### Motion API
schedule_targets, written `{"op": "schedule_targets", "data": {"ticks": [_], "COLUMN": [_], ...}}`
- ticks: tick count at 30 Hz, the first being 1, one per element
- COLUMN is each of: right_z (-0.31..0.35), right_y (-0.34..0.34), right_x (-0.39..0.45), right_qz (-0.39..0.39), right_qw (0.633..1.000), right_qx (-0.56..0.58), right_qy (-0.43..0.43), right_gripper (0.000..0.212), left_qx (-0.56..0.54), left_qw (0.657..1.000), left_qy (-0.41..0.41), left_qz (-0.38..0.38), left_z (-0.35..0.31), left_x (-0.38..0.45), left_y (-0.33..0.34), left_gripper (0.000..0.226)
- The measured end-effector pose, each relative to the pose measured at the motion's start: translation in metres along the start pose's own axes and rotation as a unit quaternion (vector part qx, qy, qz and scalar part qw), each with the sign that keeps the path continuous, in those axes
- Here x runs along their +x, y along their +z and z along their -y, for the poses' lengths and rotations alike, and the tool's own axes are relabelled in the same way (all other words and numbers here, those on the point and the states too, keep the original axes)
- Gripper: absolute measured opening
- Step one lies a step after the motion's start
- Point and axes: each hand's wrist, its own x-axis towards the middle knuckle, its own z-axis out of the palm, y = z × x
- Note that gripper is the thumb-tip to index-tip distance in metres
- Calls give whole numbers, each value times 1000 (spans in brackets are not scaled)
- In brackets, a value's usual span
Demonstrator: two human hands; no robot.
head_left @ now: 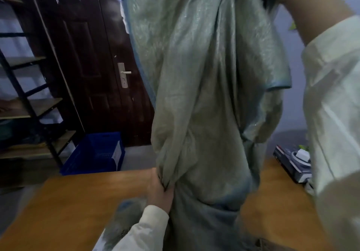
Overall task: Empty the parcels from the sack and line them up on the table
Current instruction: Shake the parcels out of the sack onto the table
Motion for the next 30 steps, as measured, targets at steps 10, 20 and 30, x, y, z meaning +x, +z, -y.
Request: {"op": "schedule_targets", "data": {"ticks": [10,20,30], "right_z": [4,-1,0], "right_y": [29,15,6], "right_x": [-32,-33,-29], "right_qz": [-100,-150,-151], "right_qw": [982,976,981], "right_qx": [47,45,19], "right_qy": [-150,-148,-123], "right_gripper": [21,21,38], "left_qx": [245,98,8], "left_qw": [954,994,999], "left_qy": [-93,-1,32], "left_qz": [144,48,32], "left_z": [5,-6,-31], "left_x": [-20,-22,-18], "left_y": [-1,7,4], "left_gripper": [18,30,37]}}
